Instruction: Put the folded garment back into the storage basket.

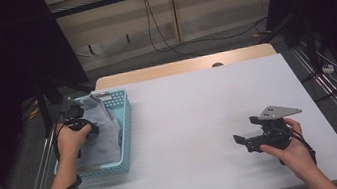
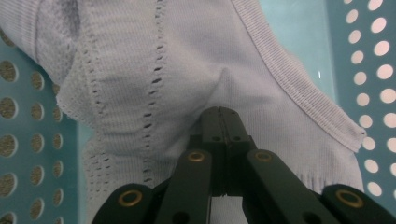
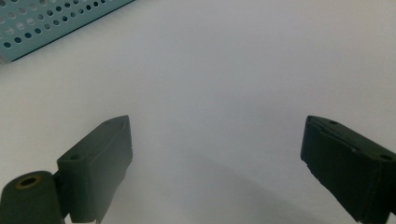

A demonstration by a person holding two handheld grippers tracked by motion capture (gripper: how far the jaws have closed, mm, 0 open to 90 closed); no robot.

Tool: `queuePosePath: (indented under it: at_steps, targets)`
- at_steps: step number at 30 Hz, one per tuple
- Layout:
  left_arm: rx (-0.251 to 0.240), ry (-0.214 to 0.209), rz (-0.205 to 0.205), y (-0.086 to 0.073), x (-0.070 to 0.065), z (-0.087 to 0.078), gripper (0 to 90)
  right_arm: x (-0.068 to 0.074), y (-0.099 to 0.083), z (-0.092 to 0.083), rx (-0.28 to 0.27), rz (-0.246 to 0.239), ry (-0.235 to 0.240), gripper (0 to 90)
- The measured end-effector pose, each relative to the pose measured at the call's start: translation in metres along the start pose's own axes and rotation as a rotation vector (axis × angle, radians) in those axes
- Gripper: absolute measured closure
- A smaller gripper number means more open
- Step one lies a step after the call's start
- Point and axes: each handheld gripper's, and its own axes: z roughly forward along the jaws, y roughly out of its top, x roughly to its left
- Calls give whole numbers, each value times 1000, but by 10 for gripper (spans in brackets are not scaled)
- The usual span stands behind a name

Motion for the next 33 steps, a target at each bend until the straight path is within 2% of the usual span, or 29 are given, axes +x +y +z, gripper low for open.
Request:
queuePosePath:
  at_steps: [8,11,13,17,19,23,25,26,27,30,33]
  targets:
    - [-77,7,20,19,-4,-10,900,1,0,0,-1,0,10,89]
    - [-84,4,9,26,-1,-5,900,1,0,1,-1,-2,11,88]
    - [-93,-15,-10,29,3,-1,900,2,0,3,7,-2,9,88]
    - [-121,-10,-33,33,10,8,900,3,0,3,13,-9,7,88]
    - [-115,-16,-41,33,12,13,900,4,0,3,14,-9,7,88]
    - [-77,-10,-27,29,8,28,900,6,1,5,14,-11,9,88]
    - [-48,-21,-16,26,6,34,900,6,1,5,14,-14,9,88]
    - [-41,-36,-30,23,6,37,900,6,1,5,14,-11,8,88]
    - [-36,-42,-24,22,7,37,900,6,1,4,13,-9,10,88]
    - [-51,-51,-40,20,8,36,900,5,0,4,11,-4,8,88]
    - [-60,-43,-31,20,7,34,900,5,0,5,13,-4,7,88]
